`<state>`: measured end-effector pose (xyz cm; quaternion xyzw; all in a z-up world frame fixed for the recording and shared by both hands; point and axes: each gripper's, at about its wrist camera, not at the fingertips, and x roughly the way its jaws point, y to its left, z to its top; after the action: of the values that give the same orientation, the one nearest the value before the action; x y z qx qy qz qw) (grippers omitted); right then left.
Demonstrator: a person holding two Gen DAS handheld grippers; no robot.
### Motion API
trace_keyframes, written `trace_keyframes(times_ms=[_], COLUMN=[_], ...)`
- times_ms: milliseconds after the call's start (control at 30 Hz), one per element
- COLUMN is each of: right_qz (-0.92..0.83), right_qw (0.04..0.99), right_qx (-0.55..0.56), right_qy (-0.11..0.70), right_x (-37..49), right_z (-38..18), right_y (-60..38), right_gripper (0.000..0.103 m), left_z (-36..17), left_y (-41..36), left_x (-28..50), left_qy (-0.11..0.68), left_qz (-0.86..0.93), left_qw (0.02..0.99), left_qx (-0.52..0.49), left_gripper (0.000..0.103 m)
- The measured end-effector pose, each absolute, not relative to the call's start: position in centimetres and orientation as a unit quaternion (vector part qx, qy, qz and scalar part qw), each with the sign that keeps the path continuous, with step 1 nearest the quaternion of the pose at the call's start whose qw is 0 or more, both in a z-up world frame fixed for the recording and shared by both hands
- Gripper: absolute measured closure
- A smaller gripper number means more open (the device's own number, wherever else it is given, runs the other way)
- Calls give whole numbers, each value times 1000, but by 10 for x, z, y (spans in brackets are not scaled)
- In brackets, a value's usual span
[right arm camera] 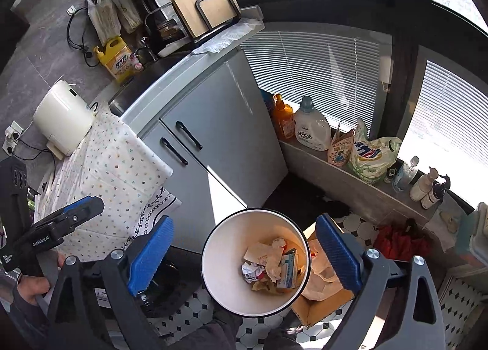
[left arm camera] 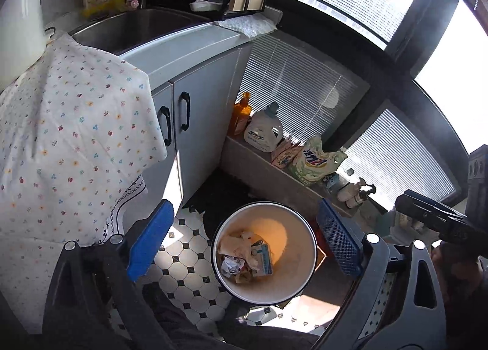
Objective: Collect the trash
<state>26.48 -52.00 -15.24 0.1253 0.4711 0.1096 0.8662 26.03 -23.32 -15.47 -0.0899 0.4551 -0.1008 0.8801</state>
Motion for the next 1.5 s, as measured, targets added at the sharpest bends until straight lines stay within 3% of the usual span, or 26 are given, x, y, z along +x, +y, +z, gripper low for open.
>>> trace_keyframes(times_ms=[500, 933, 1500], right_qz=[192, 182, 110], right_qw=[876, 891, 928], right_qx=[80, 91, 69], right_qy=[434, 406, 349], right_x=[274, 227, 136], right_z=[-73, -26, 17], right_y=[-396, -294, -243], right_gripper=[8, 8, 8], left_z=[-75, -26, 12], left_y=[-89, 16, 64], left_x=[192, 128, 65], left_qy=[380, 345, 306], left_qz=[34, 52, 18], left_qw=[911, 928, 947], left_qx=[-155, -127, -96], left_gripper=[6, 6, 6])
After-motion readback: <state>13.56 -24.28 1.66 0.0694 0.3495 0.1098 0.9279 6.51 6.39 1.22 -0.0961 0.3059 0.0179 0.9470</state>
